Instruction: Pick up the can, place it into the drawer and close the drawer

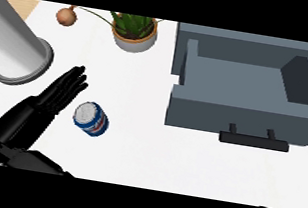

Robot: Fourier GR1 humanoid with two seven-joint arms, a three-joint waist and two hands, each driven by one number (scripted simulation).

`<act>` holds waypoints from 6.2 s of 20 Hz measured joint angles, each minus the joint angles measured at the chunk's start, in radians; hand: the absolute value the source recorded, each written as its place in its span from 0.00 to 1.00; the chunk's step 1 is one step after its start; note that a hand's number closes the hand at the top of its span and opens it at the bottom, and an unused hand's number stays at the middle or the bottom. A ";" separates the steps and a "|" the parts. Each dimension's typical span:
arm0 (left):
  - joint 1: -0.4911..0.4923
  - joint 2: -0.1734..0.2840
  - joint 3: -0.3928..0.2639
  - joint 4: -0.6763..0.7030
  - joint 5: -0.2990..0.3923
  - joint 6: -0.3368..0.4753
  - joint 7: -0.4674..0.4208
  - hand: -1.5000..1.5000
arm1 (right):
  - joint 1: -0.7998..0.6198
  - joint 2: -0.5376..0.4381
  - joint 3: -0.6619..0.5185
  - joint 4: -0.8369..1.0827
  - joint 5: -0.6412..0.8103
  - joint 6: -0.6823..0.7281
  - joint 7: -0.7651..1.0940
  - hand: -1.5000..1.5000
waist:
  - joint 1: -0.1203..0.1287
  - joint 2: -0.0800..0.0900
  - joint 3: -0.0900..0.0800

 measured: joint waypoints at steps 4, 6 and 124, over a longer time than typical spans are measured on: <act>0.002 -0.022 -0.011 0.060 -0.040 -0.001 -0.055 0.00 | -0.012 -0.004 -0.029 0.031 -0.013 0.018 -0.018 0.00 | 0.001 0.000 0.000; -0.004 -0.027 -0.004 0.092 -0.046 -0.004 -0.077 0.00 | -0.030 -0.012 -0.046 0.058 -0.019 0.028 -0.030 0.00 | 0.001 0.000 0.000; -0.497 -0.122 0.022 0.519 -0.133 0.450 -0.164 1.00 | 0.048 0.057 -0.122 -0.130 -0.074 0.093 0.044 0.00 | -0.004 -0.001 0.000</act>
